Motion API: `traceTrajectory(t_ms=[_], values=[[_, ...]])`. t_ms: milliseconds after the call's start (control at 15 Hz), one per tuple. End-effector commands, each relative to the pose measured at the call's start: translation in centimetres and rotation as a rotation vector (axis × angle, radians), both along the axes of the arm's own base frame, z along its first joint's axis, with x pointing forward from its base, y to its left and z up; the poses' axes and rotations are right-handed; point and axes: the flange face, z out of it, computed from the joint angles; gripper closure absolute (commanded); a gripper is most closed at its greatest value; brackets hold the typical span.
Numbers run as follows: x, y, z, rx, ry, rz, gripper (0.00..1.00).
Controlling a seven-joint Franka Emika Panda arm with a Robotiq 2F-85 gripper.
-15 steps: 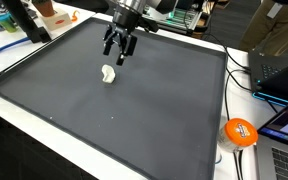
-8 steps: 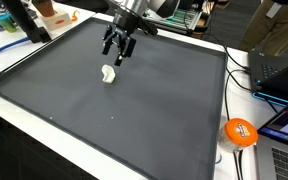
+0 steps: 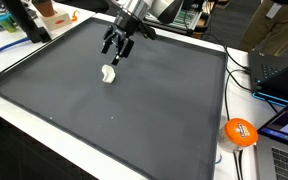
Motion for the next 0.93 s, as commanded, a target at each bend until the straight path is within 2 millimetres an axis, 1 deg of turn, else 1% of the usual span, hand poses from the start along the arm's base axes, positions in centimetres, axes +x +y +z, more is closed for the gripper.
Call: traceTrajectory(t_ms=[0,267,600,867], values=[[-0.2,-0.1,-0.7,-0.003,-0.035,-0.043,0.0],[0.4,0.2,-0.8,0.0,-0.083,-0.054,0.0],[1.5,0.8,-1.8,-0.006,-0.117,-0.054,0.0],[1.2,1.6,-2.8,0.002,-0.155,-0.054,0.0]])
